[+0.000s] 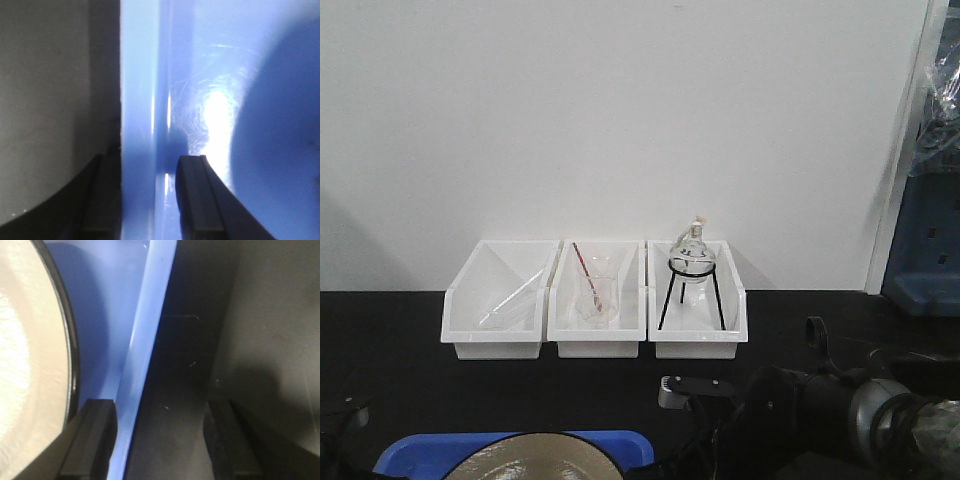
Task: Place disk in tray to left cabinet
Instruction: 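Grip opposite rims of the blue tray with both grippers and lift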
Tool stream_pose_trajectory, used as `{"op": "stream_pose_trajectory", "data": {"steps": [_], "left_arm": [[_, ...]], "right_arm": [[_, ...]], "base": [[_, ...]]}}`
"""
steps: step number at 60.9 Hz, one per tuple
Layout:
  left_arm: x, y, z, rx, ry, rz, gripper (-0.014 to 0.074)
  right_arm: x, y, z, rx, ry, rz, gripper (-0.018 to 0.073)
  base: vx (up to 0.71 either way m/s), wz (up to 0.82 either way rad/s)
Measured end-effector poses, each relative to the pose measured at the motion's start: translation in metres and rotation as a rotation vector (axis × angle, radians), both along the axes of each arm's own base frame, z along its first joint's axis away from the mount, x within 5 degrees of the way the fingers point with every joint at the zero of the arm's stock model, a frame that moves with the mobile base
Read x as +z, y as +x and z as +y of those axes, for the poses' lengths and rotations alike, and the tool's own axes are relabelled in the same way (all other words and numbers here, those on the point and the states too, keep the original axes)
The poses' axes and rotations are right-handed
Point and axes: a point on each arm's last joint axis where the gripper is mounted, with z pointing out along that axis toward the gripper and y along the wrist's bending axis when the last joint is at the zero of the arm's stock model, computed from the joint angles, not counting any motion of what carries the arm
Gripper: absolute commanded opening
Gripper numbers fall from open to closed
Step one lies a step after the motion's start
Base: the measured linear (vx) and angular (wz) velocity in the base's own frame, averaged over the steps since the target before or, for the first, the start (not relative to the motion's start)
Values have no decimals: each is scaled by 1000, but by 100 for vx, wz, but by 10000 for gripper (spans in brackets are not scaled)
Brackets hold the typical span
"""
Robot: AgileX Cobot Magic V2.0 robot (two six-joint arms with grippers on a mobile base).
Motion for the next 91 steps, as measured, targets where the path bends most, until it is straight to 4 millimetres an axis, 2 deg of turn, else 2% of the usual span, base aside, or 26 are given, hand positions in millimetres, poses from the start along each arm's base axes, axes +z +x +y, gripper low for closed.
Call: {"op": "stream_pose_trajectory", "data": {"steps": [21, 29, 37, 43, 54, 67, 73, 82, 91], "left_arm": [[0, 0, 0, 0, -1, 0, 377], [0, 0, 0, -2, -3, -1, 377], [0, 0, -6, -21, -3, -2, 377], [0, 0, -8, -44, 12, -1, 377], [0, -1, -12, -68, 22, -1, 377], [0, 1, -13, -73, 28, -17, 361], [-3, 2, -13, -72, 30, -17, 311], [-5, 4, -12, -74, 34, -14, 155], [-5, 5, -13, -55, 10, -15, -6]], "right_arm": [[-14, 1, 7, -9, 24, 29, 445], [-15, 0, 17, 24, 27, 14, 445], [-14, 0, 34, 69, 32, -2, 445], [-15, 4, 38, 74, 28, 4, 433], [-20, 8, 39, 47, 20, 23, 341], [-21, 7, 36, 45, -7, 41, 179], [-21, 8, 34, 27, -7, 53, 114], [-21, 8, 33, 6, -2, 66, 32], [-21, 8, 33, 4, -4, 68, -12]], "base": [[0, 0], [0, 0], [0, 0], [0, 0], [0, 0], [0, 0], [0, 0], [0, 0], [0, 0]]}}
